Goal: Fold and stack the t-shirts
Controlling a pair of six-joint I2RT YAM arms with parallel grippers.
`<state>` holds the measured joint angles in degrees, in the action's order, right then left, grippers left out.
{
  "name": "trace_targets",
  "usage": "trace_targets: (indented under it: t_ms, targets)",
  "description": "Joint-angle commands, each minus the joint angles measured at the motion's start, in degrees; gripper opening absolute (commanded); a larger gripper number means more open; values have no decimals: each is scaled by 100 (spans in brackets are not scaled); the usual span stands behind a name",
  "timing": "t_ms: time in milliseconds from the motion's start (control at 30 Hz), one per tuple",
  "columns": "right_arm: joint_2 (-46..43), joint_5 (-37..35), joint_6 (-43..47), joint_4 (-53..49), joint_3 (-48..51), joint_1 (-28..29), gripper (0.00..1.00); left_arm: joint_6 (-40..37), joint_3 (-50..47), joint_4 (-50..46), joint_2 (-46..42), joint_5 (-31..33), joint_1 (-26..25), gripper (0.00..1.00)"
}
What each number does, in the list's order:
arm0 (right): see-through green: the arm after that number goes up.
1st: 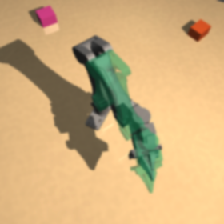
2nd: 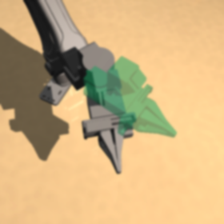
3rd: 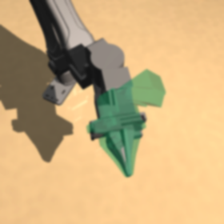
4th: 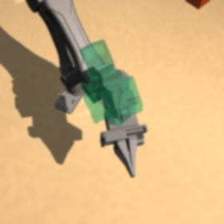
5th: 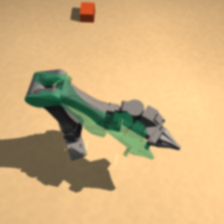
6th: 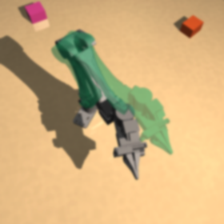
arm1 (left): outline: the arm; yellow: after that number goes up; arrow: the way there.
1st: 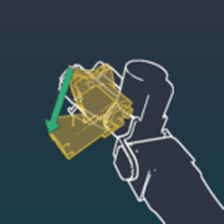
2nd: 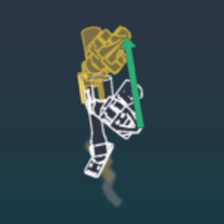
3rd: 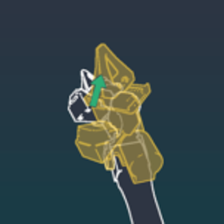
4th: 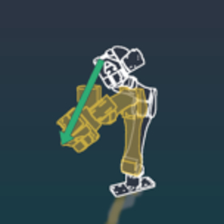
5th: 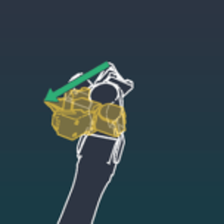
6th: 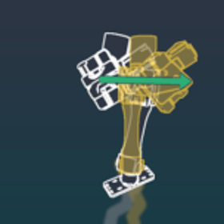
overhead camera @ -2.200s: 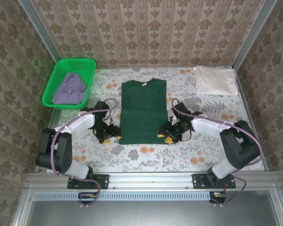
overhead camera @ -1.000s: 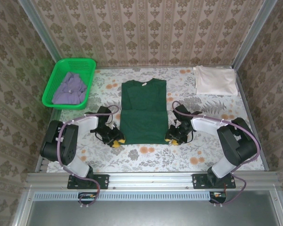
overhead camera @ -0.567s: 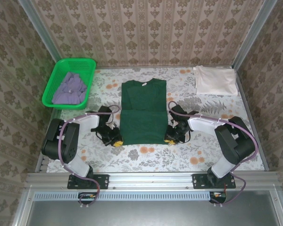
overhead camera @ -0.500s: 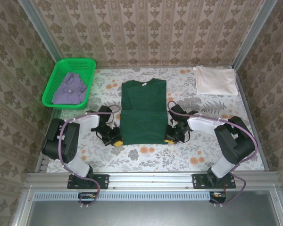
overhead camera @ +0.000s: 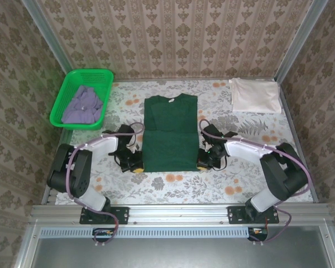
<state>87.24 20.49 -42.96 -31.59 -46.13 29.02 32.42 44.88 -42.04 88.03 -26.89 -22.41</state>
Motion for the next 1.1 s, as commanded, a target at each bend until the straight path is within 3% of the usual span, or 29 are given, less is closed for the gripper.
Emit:
trace_targets:
  t_ms: [0,167,367,533,800,1067]
  targets:
    - [-643,54,96,-530,439,99,0,-124,-237,-559,-604,88,-243,0]
    - [-1496,190,-138,-715,852,432,0,285,-401,-836,-1337,-176,-720,0]
    - [-2363,288,-631,-820,1151,702,0,545,-683,-1158,-2198,-454,-852,0]
    - [-2895,270,-661,-1119,880,705,0,487,-240,-1500,-2563,-574,-853,0]
    - [-2491,352,-381,-1297,-343,69,0,306,1365,-1722,-1746,-808,-439,0]
    - [-1286,745,-575,-1049,-1452,-1005,0,797,2554,-804,-442,-889,53,0]
